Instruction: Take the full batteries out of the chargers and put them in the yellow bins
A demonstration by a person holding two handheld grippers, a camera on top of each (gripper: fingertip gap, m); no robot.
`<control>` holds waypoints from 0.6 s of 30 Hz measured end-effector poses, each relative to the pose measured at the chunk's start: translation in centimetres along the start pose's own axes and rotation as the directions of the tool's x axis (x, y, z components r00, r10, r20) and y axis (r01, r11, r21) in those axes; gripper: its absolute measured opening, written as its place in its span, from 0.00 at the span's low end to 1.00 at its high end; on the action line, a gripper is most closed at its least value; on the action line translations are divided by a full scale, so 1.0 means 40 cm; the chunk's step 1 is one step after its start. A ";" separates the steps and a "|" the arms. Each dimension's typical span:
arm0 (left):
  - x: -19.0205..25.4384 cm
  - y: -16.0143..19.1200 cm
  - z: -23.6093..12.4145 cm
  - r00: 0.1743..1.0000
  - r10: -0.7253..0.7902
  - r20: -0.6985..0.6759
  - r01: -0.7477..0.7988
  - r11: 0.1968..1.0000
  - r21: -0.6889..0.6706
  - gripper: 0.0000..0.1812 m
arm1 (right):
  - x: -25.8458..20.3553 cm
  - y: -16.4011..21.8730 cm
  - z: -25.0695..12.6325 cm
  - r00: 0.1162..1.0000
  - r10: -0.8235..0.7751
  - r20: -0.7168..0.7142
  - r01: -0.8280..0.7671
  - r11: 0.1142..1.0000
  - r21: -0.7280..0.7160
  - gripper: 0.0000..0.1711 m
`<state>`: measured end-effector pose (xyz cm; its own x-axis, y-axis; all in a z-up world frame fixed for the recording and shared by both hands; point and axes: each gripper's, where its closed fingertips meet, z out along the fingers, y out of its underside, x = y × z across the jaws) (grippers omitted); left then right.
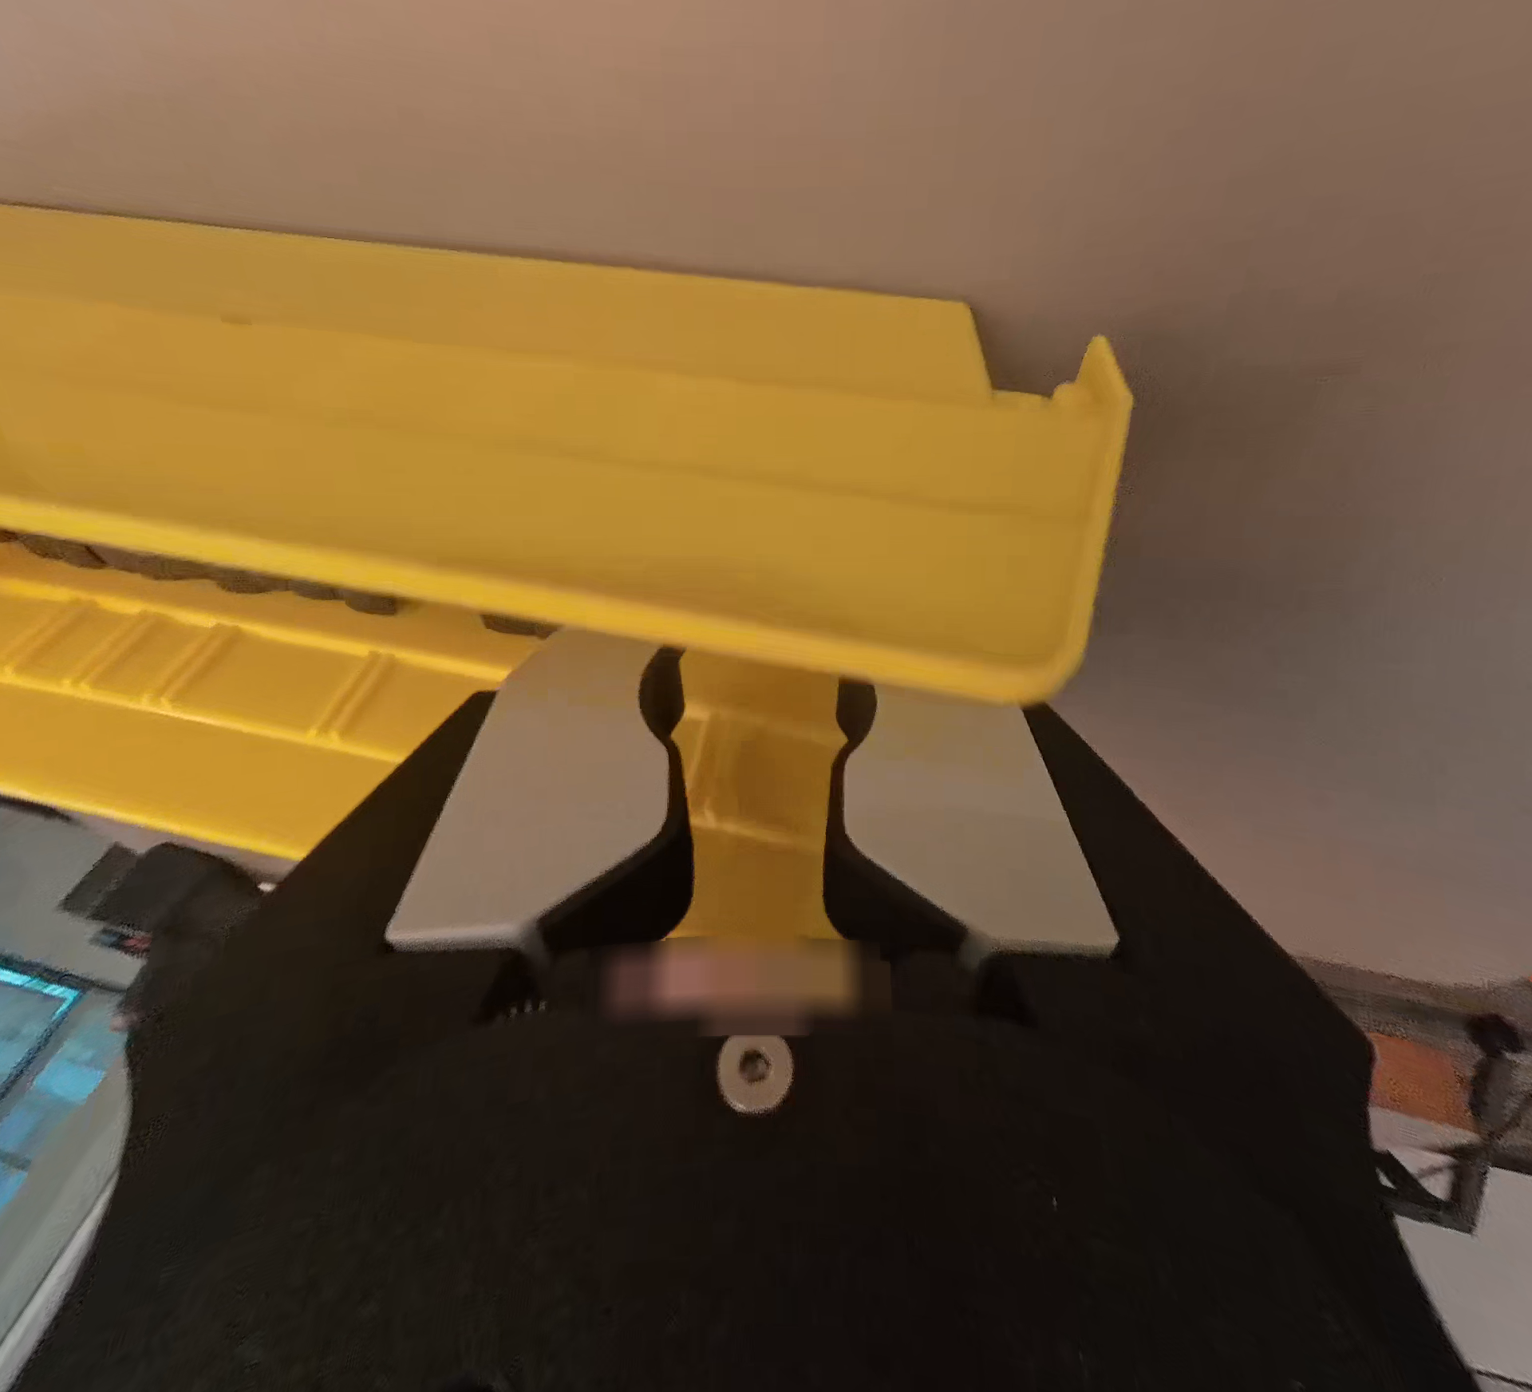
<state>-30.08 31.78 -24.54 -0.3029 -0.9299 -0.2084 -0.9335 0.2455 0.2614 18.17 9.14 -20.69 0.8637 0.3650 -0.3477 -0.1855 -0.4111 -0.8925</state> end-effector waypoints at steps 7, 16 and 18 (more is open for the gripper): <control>-0.021 -0.027 0.037 0.993 0.009 0.117 -0.012 1.000 0.027 0.13 | 0.000 0.000 0.000 1.000 0.002 0.002 -0.002 1.000 0.001 0.03; -0.026 0.012 -0.011 0.981 -0.022 0.191 0.013 0.999 0.051 0.08 | -0.004 -0.002 -0.001 1.000 -0.007 0.005 0.007 1.000 0.004 0.03; -0.021 0.016 -0.037 0.983 -0.062 0.174 0.048 0.995 0.085 0.08 | -0.005 -0.002 -0.001 1.000 -0.012 0.005 0.012 1.000 0.004 0.03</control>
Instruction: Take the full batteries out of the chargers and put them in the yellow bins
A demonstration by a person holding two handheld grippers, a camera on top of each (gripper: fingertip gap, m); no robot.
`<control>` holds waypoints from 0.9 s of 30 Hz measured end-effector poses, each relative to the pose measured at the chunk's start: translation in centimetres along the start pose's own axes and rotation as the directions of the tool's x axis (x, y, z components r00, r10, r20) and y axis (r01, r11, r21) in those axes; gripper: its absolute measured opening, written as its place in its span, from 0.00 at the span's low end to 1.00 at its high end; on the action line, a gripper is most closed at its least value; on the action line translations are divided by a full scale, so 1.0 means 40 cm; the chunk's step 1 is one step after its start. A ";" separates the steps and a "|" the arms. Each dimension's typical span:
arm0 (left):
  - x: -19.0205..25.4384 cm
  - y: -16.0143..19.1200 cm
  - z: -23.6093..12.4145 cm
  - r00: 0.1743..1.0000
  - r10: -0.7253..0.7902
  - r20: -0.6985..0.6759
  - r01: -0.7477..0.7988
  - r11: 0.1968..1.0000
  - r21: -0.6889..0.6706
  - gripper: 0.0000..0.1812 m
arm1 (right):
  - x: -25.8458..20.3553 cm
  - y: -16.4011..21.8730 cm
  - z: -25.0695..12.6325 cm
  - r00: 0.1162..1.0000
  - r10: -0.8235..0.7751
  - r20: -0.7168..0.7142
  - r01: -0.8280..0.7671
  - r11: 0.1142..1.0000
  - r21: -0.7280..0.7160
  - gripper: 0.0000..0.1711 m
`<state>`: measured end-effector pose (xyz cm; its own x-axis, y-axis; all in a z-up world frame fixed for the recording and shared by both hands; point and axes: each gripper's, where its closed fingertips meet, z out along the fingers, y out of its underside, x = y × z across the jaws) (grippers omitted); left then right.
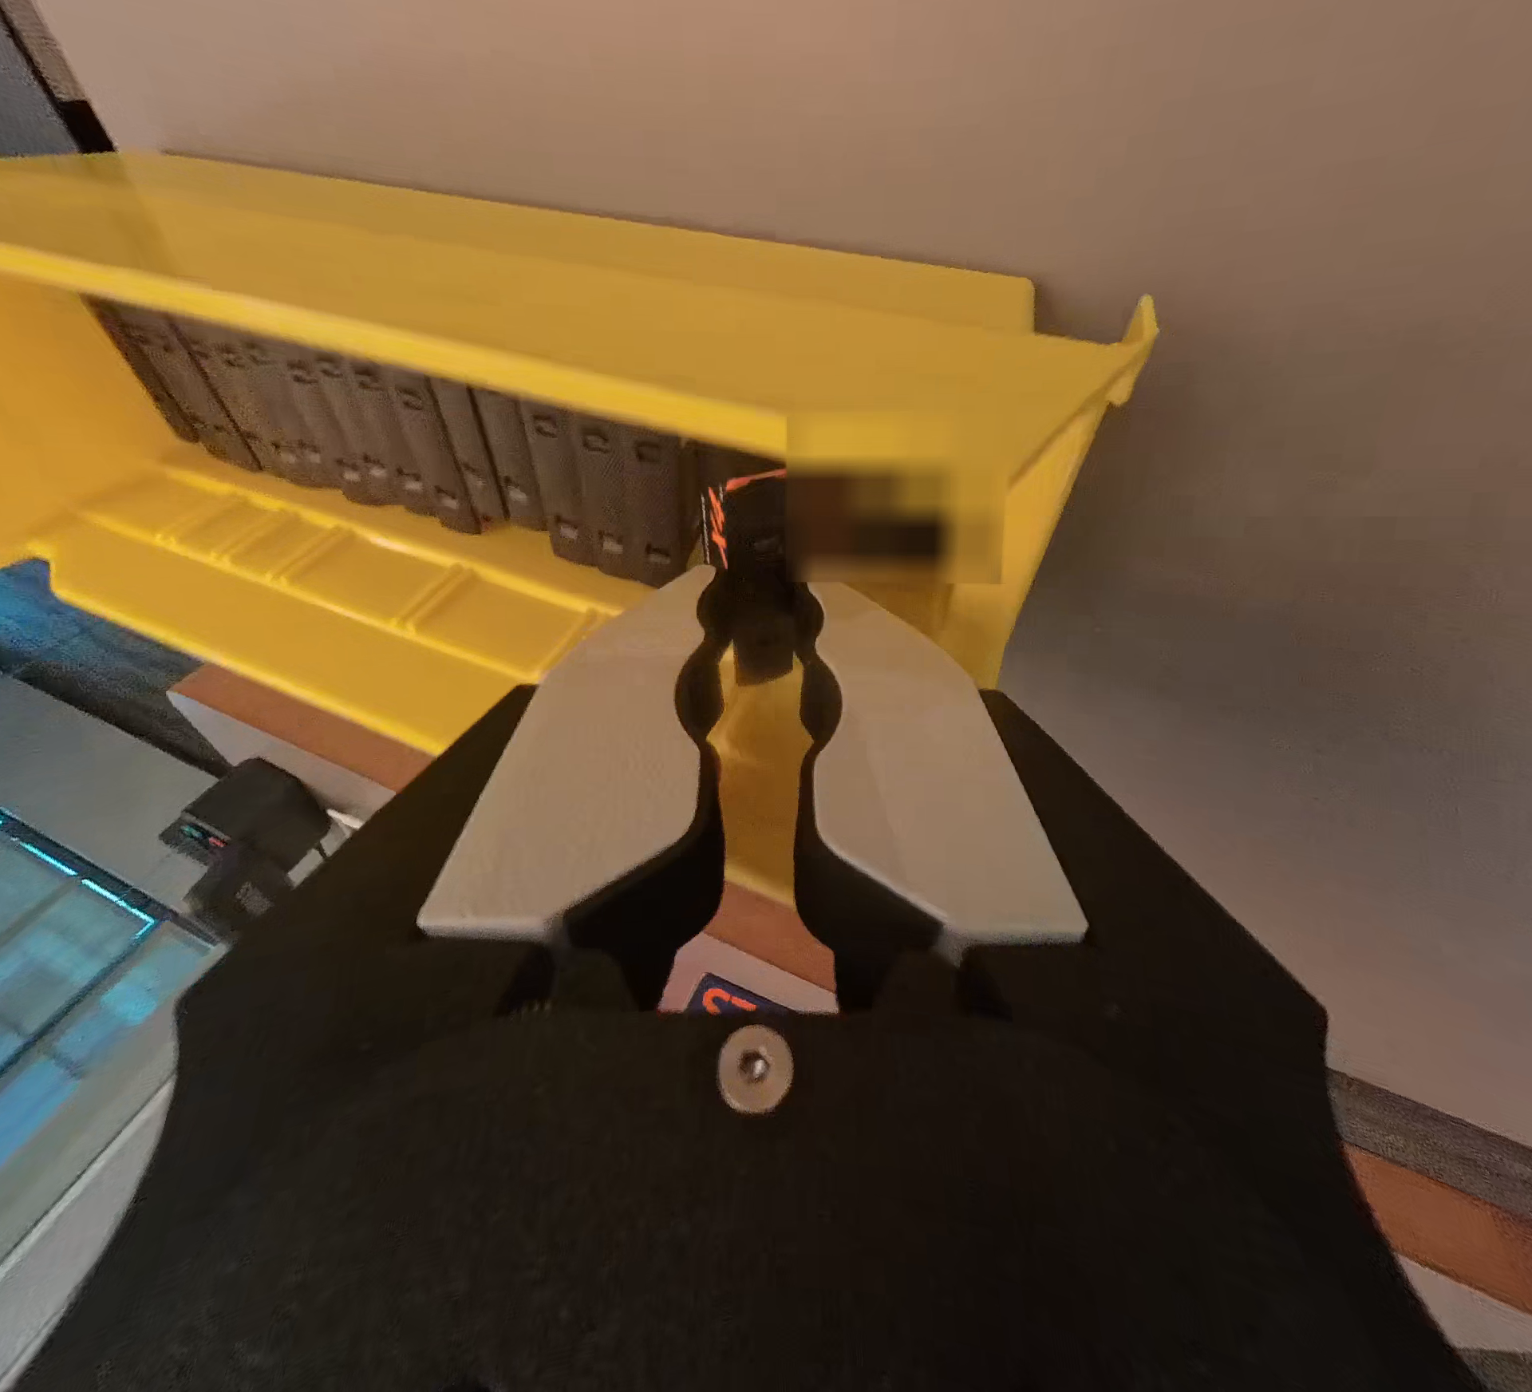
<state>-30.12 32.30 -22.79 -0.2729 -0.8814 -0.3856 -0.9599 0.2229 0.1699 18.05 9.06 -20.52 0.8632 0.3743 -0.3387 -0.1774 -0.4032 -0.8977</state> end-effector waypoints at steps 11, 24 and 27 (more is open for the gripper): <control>-0.026 -0.102 -0.276 0.953 -0.264 -0.147 0.301 0.801 0.517 0.08 | -0.053 0.004 0.012 0.979 -0.204 0.005 0.204 0.979 -0.026 0.03; 0.226 -0.690 -0.473 0.854 0.300 -0.425 0.319 0.344 0.883 0.08 | -0.416 -0.076 0.119 0.744 -0.567 0.355 0.586 0.808 0.063 0.21; 0.259 -0.797 -0.479 0.832 0.381 -0.404 0.303 0.298 0.905 0.08 | -0.418 -0.079 0.125 0.744 -0.526 0.412 0.551 0.832 0.067 0.23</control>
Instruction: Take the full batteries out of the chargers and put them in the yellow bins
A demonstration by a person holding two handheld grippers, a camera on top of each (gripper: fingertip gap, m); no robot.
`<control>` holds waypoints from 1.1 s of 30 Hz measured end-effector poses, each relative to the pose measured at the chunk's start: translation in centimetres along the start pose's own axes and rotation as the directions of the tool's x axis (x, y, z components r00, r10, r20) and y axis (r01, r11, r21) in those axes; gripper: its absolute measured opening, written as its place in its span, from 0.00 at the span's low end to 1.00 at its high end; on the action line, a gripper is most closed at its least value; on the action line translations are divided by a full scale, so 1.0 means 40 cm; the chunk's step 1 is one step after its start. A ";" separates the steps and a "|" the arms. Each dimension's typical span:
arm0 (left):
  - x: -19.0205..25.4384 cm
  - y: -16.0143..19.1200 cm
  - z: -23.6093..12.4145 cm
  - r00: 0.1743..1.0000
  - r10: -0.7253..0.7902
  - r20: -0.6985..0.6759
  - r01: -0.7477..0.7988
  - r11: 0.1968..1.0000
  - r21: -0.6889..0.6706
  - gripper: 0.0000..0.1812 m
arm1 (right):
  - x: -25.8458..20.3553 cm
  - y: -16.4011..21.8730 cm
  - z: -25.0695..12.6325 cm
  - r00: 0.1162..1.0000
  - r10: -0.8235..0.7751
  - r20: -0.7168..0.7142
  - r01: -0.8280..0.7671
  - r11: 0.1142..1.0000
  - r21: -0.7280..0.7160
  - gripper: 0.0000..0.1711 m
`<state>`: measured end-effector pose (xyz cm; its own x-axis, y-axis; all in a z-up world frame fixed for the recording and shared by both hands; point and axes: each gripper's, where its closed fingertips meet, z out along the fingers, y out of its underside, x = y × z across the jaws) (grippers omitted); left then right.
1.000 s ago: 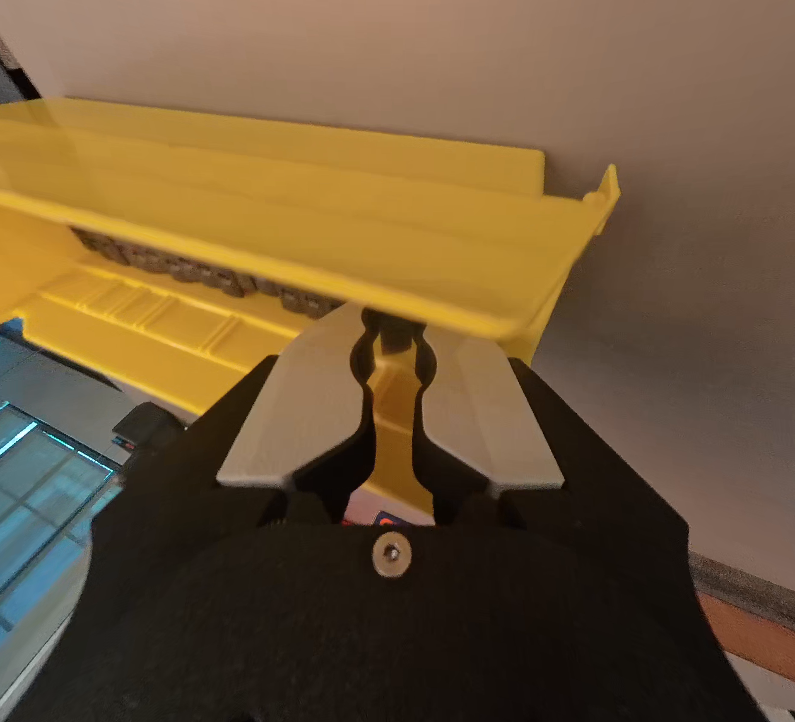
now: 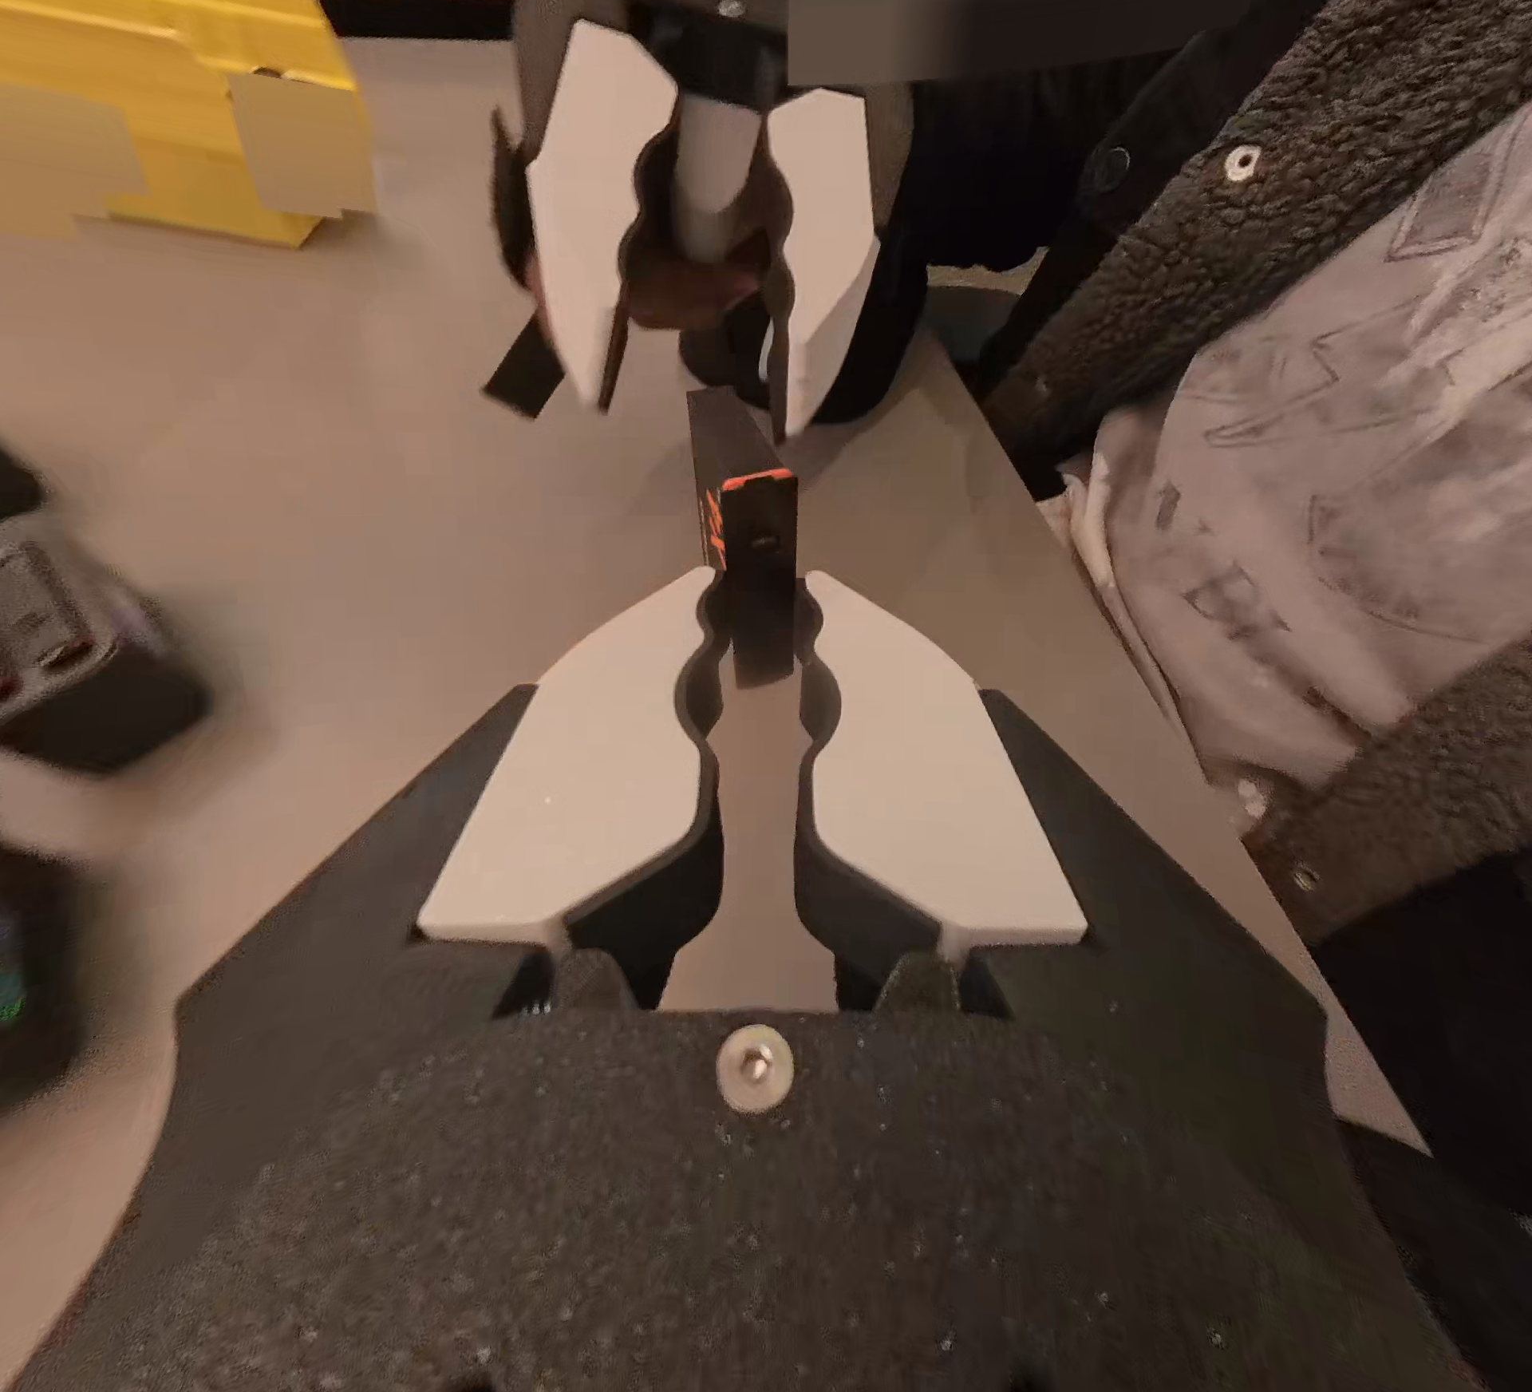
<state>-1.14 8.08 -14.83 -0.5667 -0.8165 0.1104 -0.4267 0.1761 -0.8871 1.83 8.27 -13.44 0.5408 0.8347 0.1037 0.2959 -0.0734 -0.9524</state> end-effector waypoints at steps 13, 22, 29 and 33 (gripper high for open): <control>-0.126 -0.107 0.137 0.978 -0.011 0.211 -0.044 0.965 0.257 0.13 | 0.085 0.034 -0.112 0.947 0.322 0.002 -0.303 0.888 0.347 0.06; -0.144 -0.153 0.168 0.955 -0.261 0.143 0.153 0.843 0.515 0.17 | 0.107 -0.042 -0.199 0.905 0.398 0.151 -0.395 0.652 0.648 0.06; -0.124 -0.177 0.160 0.956 -0.257 0.139 0.127 0.793 0.596 0.06 | 0.107 -0.029 -0.184 0.903 0.404 0.145 -0.398 0.662 0.635 0.06; -0.122 -0.169 0.157 0.957 -0.248 0.149 0.121 0.811 0.572 0.06 | 0.101 -0.024 -0.176 0.904 0.399 0.151 -0.402 0.678 0.615 0.07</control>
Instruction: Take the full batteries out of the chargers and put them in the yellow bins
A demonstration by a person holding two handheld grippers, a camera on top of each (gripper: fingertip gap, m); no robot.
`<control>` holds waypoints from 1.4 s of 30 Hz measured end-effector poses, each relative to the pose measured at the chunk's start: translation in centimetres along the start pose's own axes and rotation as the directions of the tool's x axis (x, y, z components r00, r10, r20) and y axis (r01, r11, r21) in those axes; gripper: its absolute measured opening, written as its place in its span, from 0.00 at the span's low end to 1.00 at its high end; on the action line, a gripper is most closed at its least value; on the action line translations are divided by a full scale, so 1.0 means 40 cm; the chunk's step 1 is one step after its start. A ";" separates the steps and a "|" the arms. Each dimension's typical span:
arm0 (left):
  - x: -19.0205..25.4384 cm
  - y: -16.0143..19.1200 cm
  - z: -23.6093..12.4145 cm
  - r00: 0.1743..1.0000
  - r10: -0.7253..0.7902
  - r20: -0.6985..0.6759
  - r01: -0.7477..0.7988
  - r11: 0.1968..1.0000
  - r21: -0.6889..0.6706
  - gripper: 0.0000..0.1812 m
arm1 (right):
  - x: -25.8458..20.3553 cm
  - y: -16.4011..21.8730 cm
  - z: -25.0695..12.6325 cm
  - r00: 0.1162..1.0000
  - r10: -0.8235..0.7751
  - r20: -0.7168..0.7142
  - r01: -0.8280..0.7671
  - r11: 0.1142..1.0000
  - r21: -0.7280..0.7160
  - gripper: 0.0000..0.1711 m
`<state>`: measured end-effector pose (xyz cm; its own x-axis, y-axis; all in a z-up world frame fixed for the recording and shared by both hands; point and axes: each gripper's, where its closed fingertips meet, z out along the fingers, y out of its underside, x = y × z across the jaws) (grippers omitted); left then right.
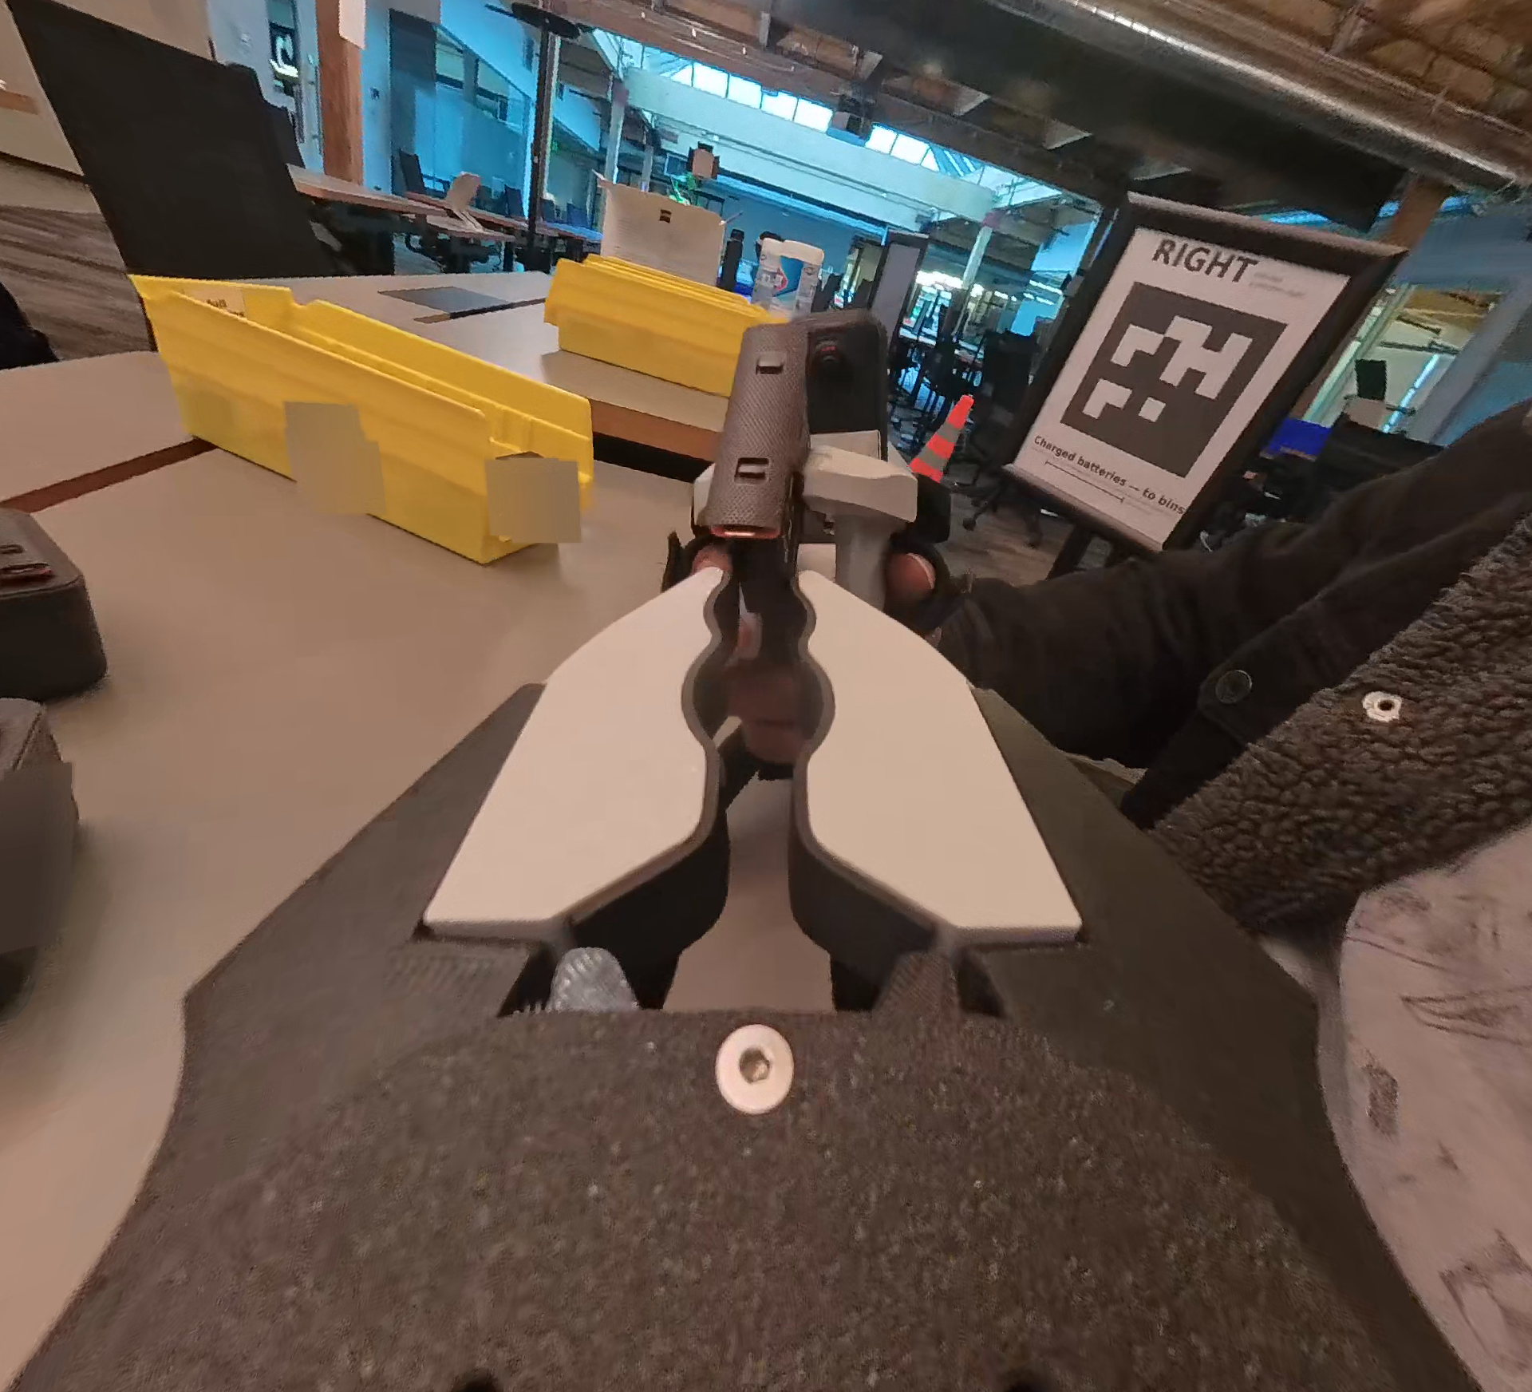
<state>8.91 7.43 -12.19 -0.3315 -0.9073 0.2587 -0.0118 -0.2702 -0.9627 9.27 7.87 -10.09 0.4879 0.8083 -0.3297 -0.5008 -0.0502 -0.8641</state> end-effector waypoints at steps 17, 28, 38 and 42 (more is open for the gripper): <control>-0.023 0.149 -0.087 0.970 0.211 -0.118 -0.241 0.868 -0.435 0.00 | 0.081 0.204 -0.046 0.926 -0.378 -0.020 0.287 0.735 -0.614 0.14; -0.096 0.188 -0.164 0.932 0.353 -0.077 -0.328 0.738 -0.589 0.00 | 0.100 0.260 -0.064 0.902 -0.431 -0.006 0.295 0.629 -0.719 0.14; -0.109 0.318 -0.232 0.940 0.310 -0.141 -0.293 0.524 -0.800 0.44 | 0.101 0.287 -0.067 0.901 -0.434 0.010 0.297 0.597 -0.745 0.15; -0.108 0.358 -0.216 0.934 0.337 -0.117 -0.265 0.437 -0.859 0.48 | 0.106 0.289 -0.069 0.898 -0.440 0.006 0.294 0.589 -0.753 0.15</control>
<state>2.04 10.24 -27.79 -0.4236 -0.9012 -0.0917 -0.7282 0.3991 -0.5572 7.51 9.08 -22.53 0.6538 0.7518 0.0861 0.3864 -0.2338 -0.8922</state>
